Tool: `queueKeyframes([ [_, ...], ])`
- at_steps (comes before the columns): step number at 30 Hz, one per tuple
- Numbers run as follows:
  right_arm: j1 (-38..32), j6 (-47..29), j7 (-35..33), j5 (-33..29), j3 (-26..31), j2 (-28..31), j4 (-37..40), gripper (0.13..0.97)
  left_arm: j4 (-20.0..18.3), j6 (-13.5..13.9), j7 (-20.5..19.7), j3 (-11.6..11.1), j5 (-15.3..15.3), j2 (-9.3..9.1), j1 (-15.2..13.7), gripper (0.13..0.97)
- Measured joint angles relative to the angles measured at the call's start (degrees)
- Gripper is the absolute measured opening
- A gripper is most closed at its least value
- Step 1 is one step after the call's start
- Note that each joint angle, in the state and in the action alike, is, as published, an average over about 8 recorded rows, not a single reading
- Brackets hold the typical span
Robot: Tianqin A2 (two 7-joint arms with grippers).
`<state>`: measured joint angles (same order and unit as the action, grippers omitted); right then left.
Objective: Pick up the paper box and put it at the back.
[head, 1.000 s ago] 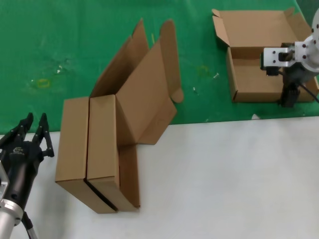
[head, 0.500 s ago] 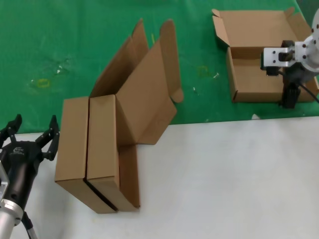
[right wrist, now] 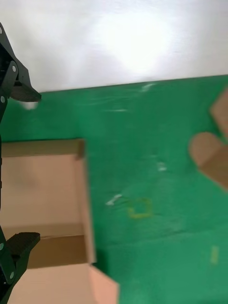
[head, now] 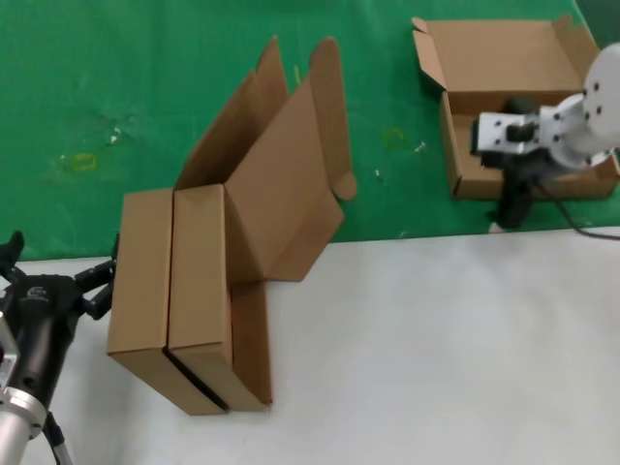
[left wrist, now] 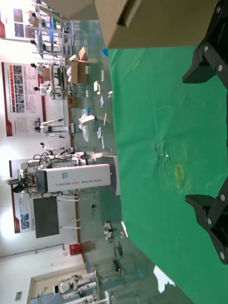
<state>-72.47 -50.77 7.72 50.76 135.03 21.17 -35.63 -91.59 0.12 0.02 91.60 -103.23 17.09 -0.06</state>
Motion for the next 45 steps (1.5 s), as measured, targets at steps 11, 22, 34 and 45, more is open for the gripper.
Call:
queueKeyframes([
  [11,11.09,7.78,-1.19,8.02,-6.63,-0.61,-8.58,0.966,-0.02,-0.02,0.0,0.01,0.01,0.01,0.01,0.845],
  [22,22.57,15.81,-2.41,16.31,-13.5,-1.24,-17.45,0.966,-0.03,-0.04,-0.01,0.02,0.03,0.03,0.02,0.948],
  [34,35.1,24.56,-3.74,25.34,-20.97,-1.92,-27.11,0.966,-0.04,-0.06,-0.01,0.04,0.05,0.05,0.03,0.966],
  [45,46.56,32.63,-4.96,33.64,-27.86,-2.56,-36.01,0.966,-0.06,-0.08,-0.01,0.05,0.06,0.06,0.04,0.966],
])
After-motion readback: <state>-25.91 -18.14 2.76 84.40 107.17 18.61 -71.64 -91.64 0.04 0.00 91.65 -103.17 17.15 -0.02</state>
